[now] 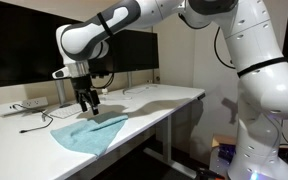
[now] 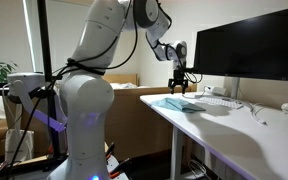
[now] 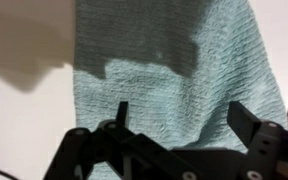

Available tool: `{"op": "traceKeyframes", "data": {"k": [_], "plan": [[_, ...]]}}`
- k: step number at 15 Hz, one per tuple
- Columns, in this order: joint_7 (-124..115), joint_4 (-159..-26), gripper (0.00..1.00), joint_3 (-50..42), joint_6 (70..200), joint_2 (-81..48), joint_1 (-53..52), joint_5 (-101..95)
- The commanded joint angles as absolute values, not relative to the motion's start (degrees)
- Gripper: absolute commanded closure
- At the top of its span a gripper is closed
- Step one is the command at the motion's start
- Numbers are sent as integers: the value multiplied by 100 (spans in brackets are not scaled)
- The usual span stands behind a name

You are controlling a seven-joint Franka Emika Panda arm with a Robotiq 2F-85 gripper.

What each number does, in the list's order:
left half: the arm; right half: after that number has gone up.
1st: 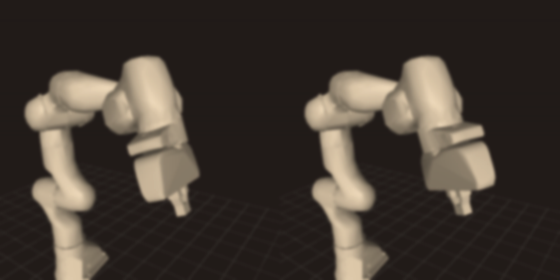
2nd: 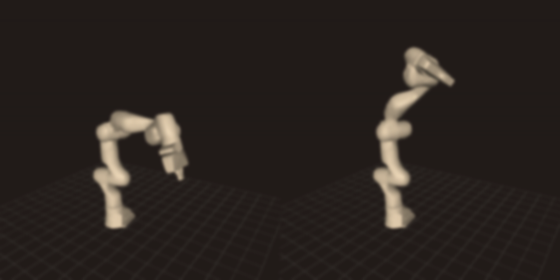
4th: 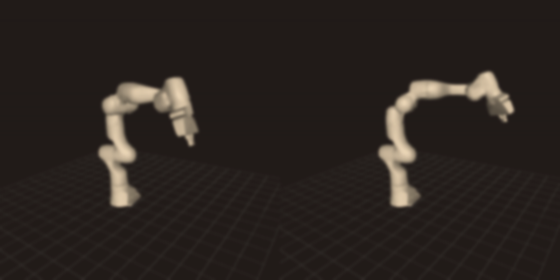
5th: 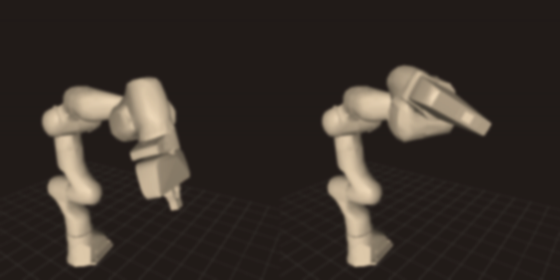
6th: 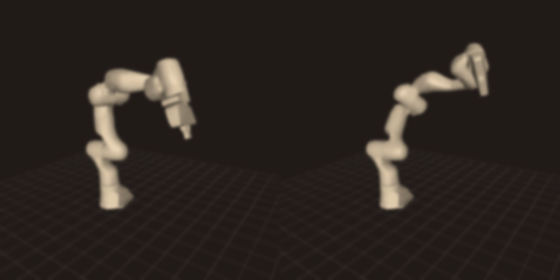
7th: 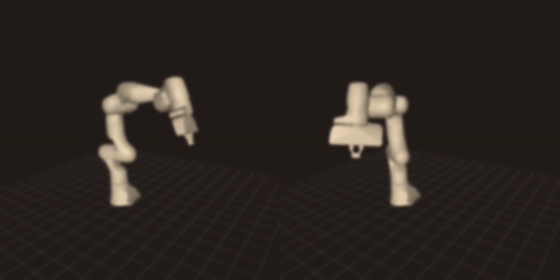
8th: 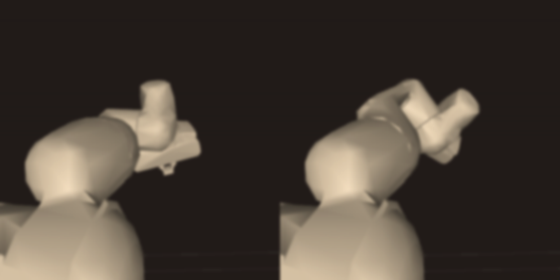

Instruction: Slide the towel across the table.

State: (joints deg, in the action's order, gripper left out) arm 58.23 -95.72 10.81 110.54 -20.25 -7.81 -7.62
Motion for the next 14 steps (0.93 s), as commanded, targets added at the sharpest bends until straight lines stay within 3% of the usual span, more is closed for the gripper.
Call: {"op": "traceKeyframes", "data": {"k": [1,14], "plan": [[5147,-10057,0,1053,11761,-1716,-980,-1128],[4204,-10646,0,1003,11620,-1717,-1063,-1729]]}}
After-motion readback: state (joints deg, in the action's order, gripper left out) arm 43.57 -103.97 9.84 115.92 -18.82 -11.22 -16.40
